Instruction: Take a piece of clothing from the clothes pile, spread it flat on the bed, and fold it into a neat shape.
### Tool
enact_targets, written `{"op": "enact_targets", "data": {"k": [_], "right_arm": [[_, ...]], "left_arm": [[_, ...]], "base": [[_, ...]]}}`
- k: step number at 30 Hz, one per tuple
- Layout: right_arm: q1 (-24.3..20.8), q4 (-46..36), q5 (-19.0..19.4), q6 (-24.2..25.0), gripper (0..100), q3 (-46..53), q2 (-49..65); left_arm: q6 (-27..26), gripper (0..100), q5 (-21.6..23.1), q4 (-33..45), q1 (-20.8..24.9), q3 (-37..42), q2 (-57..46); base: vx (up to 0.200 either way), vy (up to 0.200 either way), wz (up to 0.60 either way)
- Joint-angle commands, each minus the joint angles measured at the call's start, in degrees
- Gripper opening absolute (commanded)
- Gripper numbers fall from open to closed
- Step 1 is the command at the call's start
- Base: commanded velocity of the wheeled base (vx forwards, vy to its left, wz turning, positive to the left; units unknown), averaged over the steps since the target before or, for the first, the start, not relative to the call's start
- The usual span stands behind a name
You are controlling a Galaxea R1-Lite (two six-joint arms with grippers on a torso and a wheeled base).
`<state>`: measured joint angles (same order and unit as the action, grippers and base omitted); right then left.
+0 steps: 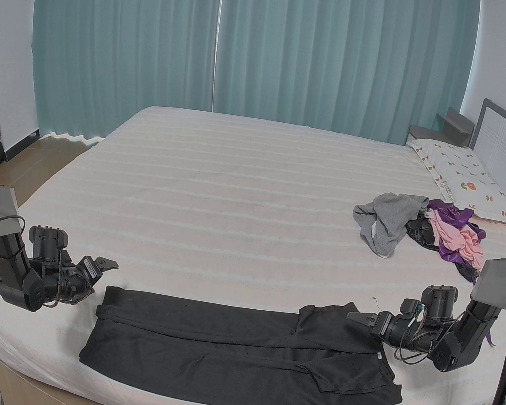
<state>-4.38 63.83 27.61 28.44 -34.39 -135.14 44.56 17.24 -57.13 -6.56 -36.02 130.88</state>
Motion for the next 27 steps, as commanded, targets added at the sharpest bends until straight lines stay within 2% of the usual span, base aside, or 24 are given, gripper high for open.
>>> {"op": "enact_targets", "data": {"k": [1, 2, 3, 15, 18, 19, 21, 27], "right_arm": [[0.0, -0.8, 0.0, -0.5, 100, -0.4, -1.4], [-0.1, -1.0, 0.0, -1.0, 100, -0.4, -1.5], [0.0, -1.0, 0.0, -1.6, 0, -0.3, -1.5], [2.0, -1.0, 0.0, -5.2, 0, 3.6, 1.7], [2.4, -0.6, 0.8, -5.5, 0, 5.1, 3.4], [2.7, -0.8, 2.4, -5.4, 0, 6.5, 5.2], [2.8, -1.1, 3.4, -5.5, 0, 7.6, 6.3], [3.5, -1.0, 3.4, -5.7, 0, 8.6, 6.4]], "left_arm": [[0.0, 100, 0.0, -0.1, 0.0, 0.2, 0.0], [0.0, 100, 0.0, -0.1, 0.1, 0.2, 0.0], [-0.1, 100, 0.0, -0.1, 0.1, 0.2, 0.0], [-0.1, 100, 0.0, -0.2, 0.1, 0.3, 0.1], [-0.1, 100, 0.0, -0.2, 0.1, 0.3, 0.0], [-0.1, 100, 0.0, -0.2, 0.1, 0.3, 0.0], [-0.1, 100, 0.0, -0.2, 0.1, 0.3, 0.1], [-0.1, 100, 0.0, -0.1, 0.1, 0.3, 0.0]], "base": [[0.000, 0.000, 0.00], [0.000, 0.000, 0.00], [0.000, 0.000, 0.00], [0.000, 0.000, 0.00], [0.000, 0.000, 0.00], [0.000, 0.000, 0.00], [0.000, 0.000, 0.00], [0.000, 0.000, 0.00]]}}
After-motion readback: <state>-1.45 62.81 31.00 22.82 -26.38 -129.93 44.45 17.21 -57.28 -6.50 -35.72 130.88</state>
